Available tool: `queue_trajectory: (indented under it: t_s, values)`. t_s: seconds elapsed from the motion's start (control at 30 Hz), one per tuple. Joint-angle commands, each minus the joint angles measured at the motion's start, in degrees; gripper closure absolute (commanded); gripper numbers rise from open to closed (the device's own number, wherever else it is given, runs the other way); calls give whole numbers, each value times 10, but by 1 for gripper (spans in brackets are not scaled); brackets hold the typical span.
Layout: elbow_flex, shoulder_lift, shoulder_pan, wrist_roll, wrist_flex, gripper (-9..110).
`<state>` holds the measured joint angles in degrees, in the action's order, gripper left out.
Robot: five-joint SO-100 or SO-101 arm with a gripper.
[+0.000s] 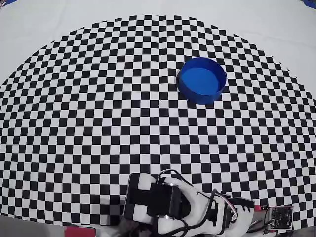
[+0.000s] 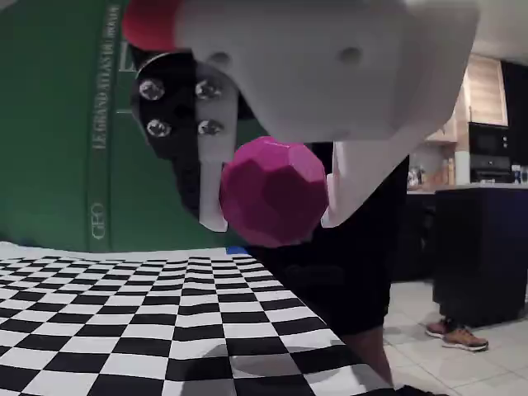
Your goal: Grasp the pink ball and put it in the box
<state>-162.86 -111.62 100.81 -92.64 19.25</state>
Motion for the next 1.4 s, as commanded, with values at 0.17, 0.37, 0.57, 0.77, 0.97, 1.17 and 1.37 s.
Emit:
queue_trajectory:
  t_s: [0.17, 0.37, 0.57, 0.77, 0.97, 1.17, 1.37]
  values:
    - [-9, -59, 2, -4, 10, 101]
    - [-24, -91, 3, -4, 10, 101]
    - [-27, -120, 4, -4, 10, 101]
    - [-19, -131, 9, -4, 40, 101]
    - [-1, -131, 11, -4, 40, 101]
    - [17, -131, 12, -4, 37, 101]
    - [43, -125, 12, 0, 21, 101]
